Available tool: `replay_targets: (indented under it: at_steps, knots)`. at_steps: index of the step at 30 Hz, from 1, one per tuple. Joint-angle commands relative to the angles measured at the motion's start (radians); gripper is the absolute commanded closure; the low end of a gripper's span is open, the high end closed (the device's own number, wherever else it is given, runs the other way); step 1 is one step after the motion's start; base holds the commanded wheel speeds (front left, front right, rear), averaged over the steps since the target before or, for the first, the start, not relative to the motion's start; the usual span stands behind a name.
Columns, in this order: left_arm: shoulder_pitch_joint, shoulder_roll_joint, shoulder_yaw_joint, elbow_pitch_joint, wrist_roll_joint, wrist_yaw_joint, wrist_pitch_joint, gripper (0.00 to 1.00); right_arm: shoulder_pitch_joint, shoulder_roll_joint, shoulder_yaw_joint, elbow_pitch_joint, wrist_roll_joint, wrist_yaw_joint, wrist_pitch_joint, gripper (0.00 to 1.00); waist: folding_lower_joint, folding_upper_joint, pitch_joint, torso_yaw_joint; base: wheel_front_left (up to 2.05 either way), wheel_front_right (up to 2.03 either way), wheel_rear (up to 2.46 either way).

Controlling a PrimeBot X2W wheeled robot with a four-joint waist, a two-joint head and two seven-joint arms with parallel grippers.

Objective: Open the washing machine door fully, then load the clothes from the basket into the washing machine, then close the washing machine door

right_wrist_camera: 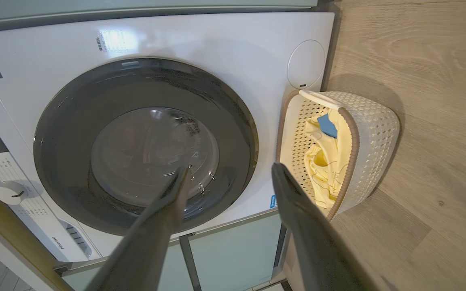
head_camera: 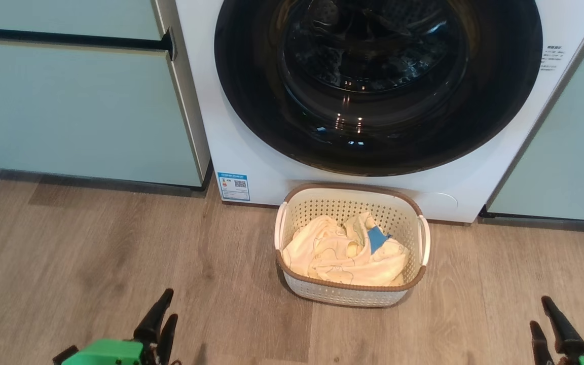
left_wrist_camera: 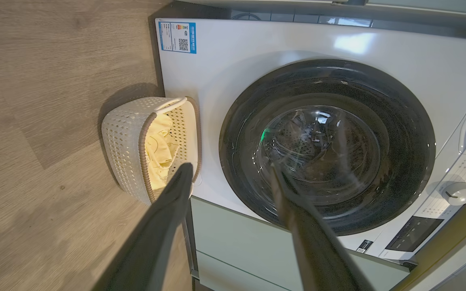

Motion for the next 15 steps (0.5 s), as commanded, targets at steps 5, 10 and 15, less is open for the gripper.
replay_targets:
  at_steps: [5,10,15]
  knots:
    - [-0.05,0.009,-0.005,-0.034,0.021,0.0,-0.023,0.0,-0.042,-0.006,0.012,-0.048,0.001,0.0,-0.024,0.0,0.0,0.0,0.001,0.0,0.0,0.0,0.0]
    - [-0.06,0.01,-0.008,-0.039,0.044,-0.001,-0.038,0.0,-0.048,-0.006,0.019,-0.058,-0.016,0.0,-0.039,0.0,0.0,0.0,0.001,0.001,0.0,0.0,0.0]
    - [-0.069,0.01,-0.01,-0.048,0.072,-0.001,-0.05,0.0,-0.053,-0.007,0.025,-0.065,-0.041,0.0,-0.051,0.0,0.0,0.0,0.001,0.001,0.0,0.0,0.0]
